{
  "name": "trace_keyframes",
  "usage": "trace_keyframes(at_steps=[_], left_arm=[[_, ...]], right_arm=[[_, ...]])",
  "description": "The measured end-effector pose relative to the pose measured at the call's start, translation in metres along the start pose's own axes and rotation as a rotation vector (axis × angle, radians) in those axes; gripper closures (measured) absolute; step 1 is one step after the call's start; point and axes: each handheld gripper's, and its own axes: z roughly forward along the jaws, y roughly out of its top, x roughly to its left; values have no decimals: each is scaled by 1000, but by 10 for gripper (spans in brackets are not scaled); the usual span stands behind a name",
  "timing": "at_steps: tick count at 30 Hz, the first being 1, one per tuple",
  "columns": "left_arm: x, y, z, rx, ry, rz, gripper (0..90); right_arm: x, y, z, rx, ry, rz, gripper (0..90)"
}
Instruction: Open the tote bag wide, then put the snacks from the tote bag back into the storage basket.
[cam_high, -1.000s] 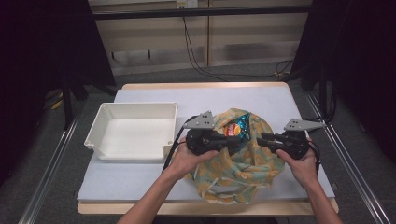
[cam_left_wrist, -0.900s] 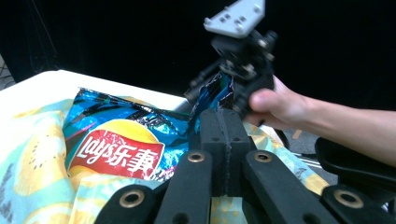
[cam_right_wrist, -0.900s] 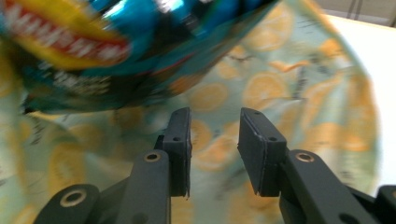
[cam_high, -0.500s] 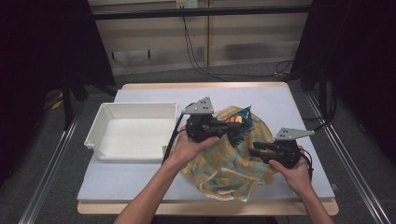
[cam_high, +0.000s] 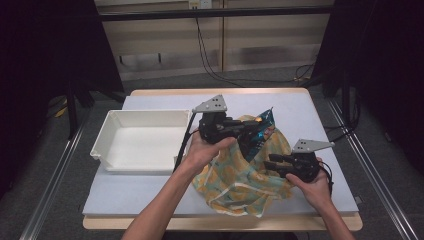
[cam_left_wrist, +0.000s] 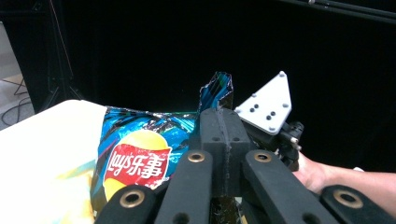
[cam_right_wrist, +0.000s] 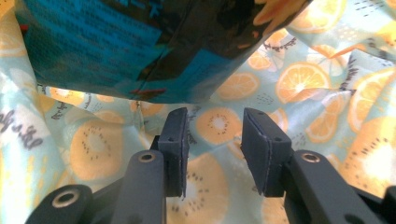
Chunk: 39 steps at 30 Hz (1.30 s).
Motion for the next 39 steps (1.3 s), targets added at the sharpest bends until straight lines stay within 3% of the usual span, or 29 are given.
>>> trace_keyframes(at_steps=[3,18,23,28,33,39], left_arm=[[0,5,0,-16,-2,-6,900],[-1,41,-5,-21,6,49,900],[1,53,-3,-46,-1,50,900],[4,64,-3,-30,3,73,900],[5,72,-2,-48,-16,65,900],[4,84,-4,-46,-10,71,900]], right_arm=[[0,-1,-3,-5,-3,-1,621],[-1,0,-11,-39,-7,4,574],[-1,-1,-14,-50,-16,0,553],[-2,-2,-19,-62,-23,5,538],[-3,-2,-23,-69,-25,4,523],[-5,-2,-26,-80,-30,10,516]])
